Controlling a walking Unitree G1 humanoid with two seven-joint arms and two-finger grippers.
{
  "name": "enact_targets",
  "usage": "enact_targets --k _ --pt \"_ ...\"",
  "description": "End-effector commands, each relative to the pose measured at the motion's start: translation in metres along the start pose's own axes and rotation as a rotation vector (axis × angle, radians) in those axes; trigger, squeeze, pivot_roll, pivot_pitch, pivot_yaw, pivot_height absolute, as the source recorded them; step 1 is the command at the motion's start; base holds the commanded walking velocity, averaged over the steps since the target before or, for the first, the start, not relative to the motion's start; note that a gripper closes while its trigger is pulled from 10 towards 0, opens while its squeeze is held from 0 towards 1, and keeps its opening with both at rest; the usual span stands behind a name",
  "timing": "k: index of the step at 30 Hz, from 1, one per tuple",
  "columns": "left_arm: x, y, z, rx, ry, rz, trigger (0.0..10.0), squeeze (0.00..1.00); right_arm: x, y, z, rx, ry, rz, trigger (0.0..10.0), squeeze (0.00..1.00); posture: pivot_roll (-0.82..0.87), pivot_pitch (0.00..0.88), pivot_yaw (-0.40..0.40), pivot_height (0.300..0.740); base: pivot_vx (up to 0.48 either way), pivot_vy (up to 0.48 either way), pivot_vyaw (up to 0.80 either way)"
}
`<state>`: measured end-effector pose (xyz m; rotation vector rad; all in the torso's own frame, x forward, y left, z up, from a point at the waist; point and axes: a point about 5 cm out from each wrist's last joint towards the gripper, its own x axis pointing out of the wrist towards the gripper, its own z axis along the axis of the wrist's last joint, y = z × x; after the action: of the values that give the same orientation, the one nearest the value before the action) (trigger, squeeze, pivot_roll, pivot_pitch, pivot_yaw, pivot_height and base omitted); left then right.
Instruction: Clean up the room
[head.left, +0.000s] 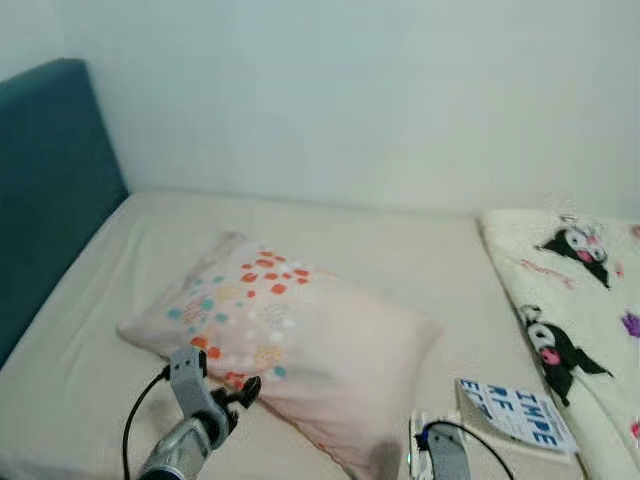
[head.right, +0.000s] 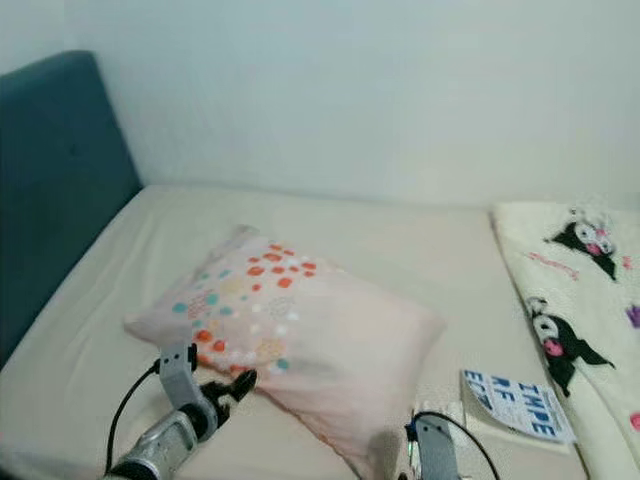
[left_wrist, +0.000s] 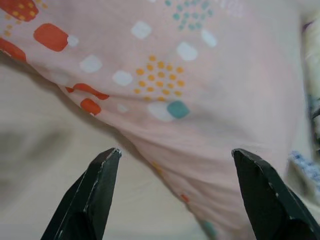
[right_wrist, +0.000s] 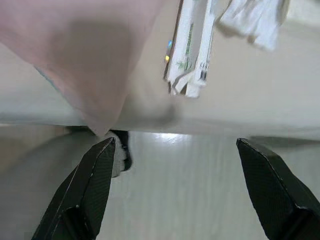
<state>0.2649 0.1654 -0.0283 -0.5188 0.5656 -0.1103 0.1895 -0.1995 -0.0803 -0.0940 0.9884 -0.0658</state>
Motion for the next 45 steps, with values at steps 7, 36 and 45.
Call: enact_targets --k 7,36,45 --pt "-0.019 0.029 -0.028 -0.031 0.106 0.174 10.0 0.00 0.000 -0.002 -0.001 -0.008 0.009 -0.012 10.0 0.00 -0.08 0.026 -0.005 0.740 0.000 0.000 -0.78" --pt "-0.001 0.024 0.027 -0.305 -0.133 0.399 10.0 0.00 0.000 -0.007 0.091 0.191 -0.292 0.036 10.0 0.00 -0.14 0.054 -0.002 0.690 0.000 0.000 -0.30" --pt "-0.003 0.027 0.013 -0.374 -0.071 0.447 10.0 0.00 -0.004 -0.013 0.111 0.228 -0.375 0.047 10.0 0.00 -0.18 0.081 0.000 0.665 0.000 0.000 0.00"
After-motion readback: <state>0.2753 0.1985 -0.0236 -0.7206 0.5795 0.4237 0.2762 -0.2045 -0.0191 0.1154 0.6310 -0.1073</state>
